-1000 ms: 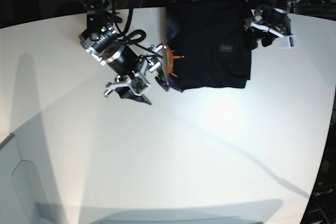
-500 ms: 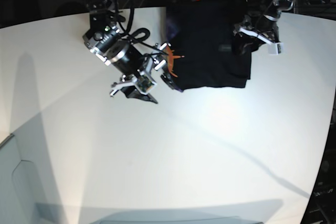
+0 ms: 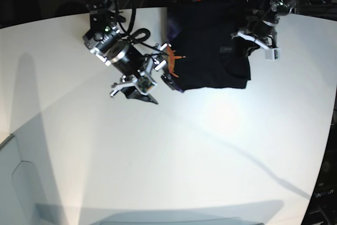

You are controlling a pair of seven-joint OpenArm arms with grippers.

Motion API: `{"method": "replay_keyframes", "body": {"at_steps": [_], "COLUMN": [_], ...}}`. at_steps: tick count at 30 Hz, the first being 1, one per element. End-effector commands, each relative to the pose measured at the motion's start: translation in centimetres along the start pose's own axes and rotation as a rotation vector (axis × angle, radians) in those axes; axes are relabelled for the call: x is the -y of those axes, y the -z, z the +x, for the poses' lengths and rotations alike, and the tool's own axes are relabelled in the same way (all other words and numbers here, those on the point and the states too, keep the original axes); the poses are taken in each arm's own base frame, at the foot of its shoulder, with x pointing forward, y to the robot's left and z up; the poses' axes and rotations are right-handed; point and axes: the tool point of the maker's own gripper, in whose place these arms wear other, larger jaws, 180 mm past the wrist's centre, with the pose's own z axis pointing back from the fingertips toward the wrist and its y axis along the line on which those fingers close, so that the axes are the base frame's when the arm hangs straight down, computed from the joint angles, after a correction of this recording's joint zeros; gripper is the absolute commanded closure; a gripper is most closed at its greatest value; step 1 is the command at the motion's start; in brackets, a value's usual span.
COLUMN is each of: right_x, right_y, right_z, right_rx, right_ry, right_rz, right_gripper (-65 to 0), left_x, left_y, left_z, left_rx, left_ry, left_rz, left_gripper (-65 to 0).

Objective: Fold the T-shirt properly
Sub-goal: 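Grasp the bundle side with the left gripper and fold it toward the right gripper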

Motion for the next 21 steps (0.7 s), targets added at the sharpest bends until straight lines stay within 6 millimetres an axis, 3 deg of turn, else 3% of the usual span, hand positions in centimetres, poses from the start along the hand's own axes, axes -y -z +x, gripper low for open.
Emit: {"method": "replay_keyframes", "body": {"at_steps": [1,4,9,15,21], "right_x": [0.3,0.7,3.8,8.9,13.7], "right_y": [-0.1,0.0,-0.9,-3.0,-6.3], "right_z": [1.8,2.4,1.6,0.3,-1.7], "right_rx": [0.067,0.079,0.057,0.029,-0.014], "right_ry": [0.001,-0.011,-0.015,0.006,0.041], "right_rz": [-0.007,-0.015,-0.097,-0.246,-0.405], "right_gripper": [-34.8,-34.8,-34.7,-34.6,-34.6], "left_x": [0.0,0.8,3.3,8.2,13.9], "left_y": [0.3,1.5,4.1,9.1,13.4], "left_z": [-0.2,0.0,1.8,2.3,2.6], "left_rx": [-0.043,-0.079,-0.121,-0.253,-0.359], "left_ry": [0.043,0.118,0.294,0.608,0.895], "left_rz": [0.019,0.019,-0.022,-0.187,-0.338], "left_gripper": [-1.7,0.0,0.0,0.0,0.0]}}
